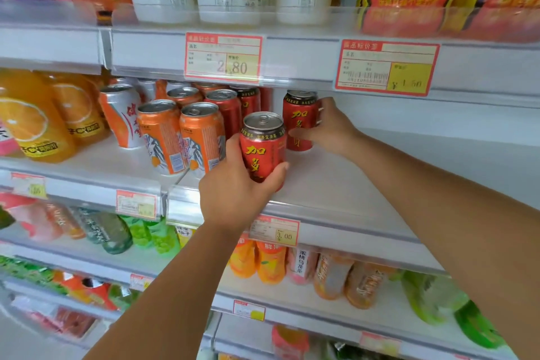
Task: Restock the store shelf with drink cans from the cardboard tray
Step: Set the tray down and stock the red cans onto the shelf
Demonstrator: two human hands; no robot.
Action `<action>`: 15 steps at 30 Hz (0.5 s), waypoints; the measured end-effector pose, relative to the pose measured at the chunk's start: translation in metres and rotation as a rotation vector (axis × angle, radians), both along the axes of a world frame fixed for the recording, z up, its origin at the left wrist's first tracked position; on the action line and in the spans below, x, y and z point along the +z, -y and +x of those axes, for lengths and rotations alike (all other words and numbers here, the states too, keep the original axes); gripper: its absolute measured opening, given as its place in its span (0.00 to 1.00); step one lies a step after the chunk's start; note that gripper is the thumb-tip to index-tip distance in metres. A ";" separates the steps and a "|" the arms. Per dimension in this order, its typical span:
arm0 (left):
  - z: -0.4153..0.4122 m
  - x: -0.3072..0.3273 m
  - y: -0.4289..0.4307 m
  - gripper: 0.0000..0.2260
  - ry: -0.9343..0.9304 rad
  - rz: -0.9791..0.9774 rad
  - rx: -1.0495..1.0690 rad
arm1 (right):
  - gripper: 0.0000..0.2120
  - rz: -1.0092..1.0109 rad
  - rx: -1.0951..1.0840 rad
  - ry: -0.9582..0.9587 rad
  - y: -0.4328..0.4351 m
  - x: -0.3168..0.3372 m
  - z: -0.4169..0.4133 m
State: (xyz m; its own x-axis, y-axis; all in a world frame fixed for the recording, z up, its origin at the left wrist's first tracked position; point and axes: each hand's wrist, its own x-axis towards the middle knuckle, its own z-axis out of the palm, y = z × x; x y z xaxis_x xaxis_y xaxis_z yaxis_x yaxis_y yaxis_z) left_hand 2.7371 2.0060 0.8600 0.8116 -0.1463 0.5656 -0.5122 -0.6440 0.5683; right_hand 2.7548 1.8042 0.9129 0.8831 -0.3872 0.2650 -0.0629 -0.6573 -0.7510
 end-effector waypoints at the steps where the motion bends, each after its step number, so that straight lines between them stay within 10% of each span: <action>1: 0.000 0.000 0.000 0.34 -0.001 0.004 0.009 | 0.37 0.000 0.021 0.005 -0.001 0.001 0.007; 15: 0.002 -0.001 0.001 0.35 -0.006 0.005 0.053 | 0.37 0.060 -0.093 0.195 0.007 -0.027 0.077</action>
